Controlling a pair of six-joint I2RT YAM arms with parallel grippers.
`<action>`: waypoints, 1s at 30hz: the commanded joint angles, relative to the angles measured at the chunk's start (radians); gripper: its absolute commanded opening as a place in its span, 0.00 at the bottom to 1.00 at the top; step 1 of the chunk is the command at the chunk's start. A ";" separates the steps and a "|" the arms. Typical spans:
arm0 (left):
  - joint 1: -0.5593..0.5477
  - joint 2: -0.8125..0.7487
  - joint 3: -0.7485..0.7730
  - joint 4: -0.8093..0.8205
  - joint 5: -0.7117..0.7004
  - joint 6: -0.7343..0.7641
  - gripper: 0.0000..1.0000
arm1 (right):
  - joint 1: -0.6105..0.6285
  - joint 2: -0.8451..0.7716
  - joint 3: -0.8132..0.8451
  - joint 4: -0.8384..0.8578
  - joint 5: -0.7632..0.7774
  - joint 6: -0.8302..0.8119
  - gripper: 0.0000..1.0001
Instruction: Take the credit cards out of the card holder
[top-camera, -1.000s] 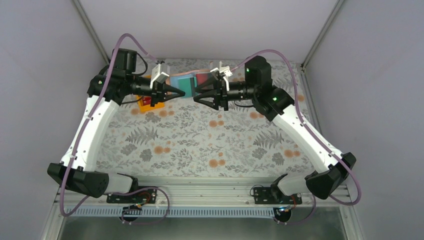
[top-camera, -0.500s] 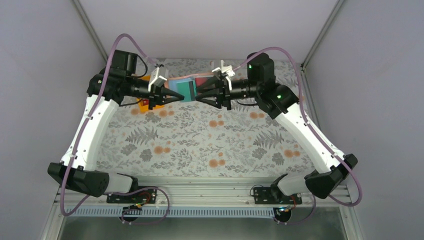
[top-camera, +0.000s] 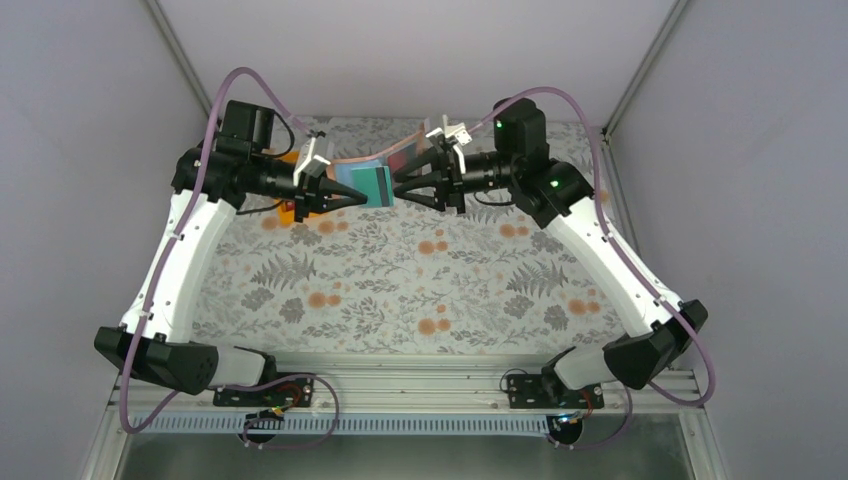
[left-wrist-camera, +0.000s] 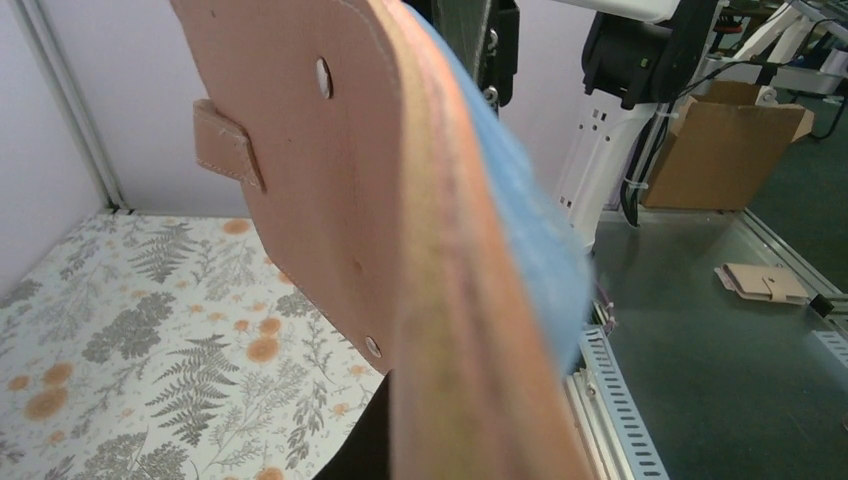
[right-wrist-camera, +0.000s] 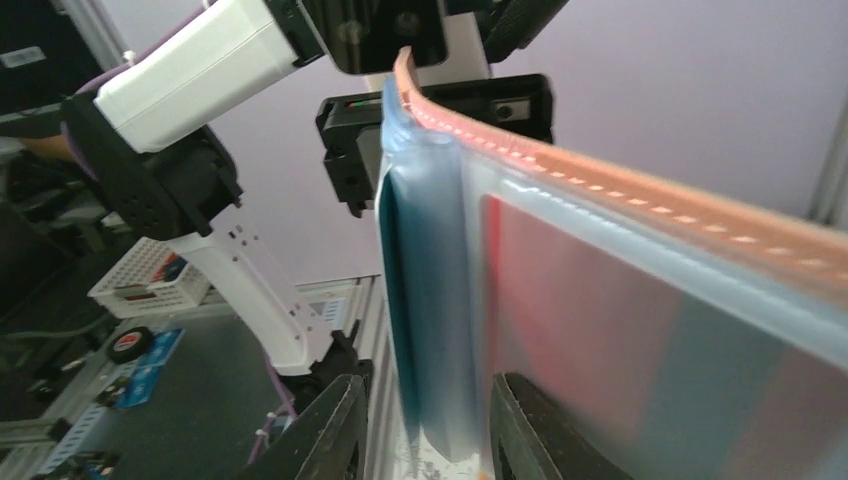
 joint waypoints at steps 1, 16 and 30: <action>-0.002 -0.008 0.021 0.030 0.056 0.006 0.02 | 0.035 0.013 0.011 0.007 -0.086 -0.005 0.35; -0.001 -0.012 0.010 0.017 0.061 0.024 0.04 | 0.054 -0.017 -0.016 0.018 0.027 -0.029 0.04; 0.000 -0.006 0.014 -0.045 0.093 0.099 0.19 | 0.033 -0.058 -0.003 -0.072 0.091 -0.080 0.04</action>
